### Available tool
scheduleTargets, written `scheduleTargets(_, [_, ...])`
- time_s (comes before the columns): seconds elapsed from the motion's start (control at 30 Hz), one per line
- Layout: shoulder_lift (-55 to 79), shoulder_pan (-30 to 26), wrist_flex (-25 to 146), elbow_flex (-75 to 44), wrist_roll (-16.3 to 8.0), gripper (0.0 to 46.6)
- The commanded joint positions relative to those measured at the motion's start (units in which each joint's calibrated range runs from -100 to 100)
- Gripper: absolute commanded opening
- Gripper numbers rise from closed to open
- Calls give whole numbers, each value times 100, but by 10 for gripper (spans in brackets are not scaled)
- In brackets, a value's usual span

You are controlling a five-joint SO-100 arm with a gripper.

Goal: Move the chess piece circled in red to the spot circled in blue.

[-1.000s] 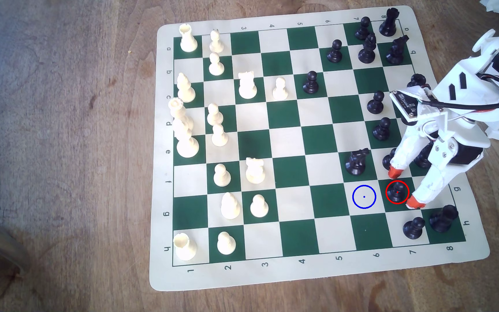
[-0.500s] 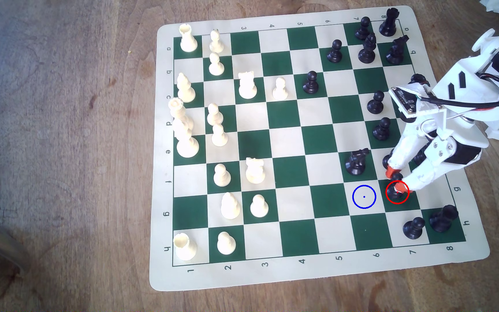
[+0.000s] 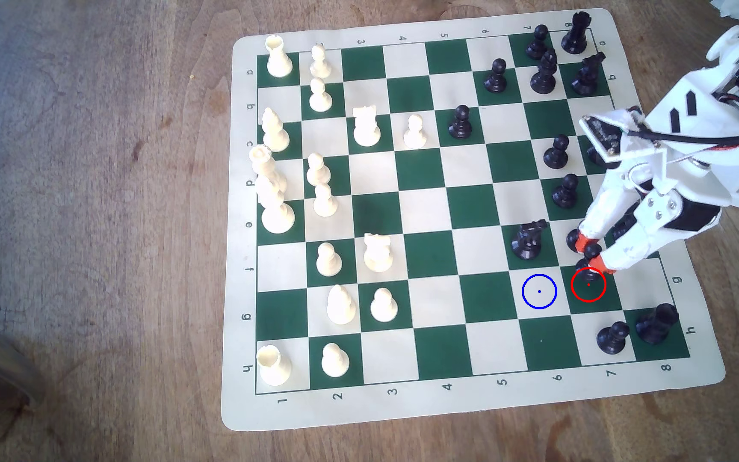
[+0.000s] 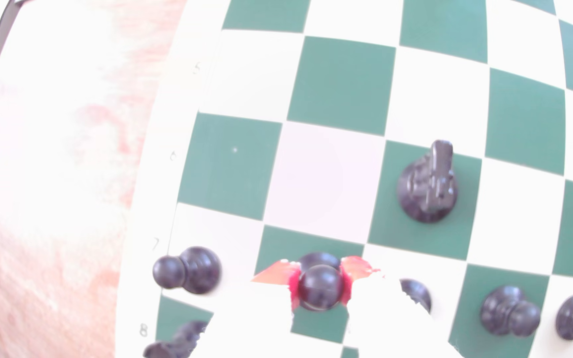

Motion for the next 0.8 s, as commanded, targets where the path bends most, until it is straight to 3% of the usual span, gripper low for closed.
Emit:
scheduleTargets(0.0, [240, 52, -49, -849, -15, 3])
scheduleTargets(0.37, [2668, 91, -1654, -1547, 29, 3])
scheduleTargets(0.77, [3041, 232, -1900, -1465, 132, 5])
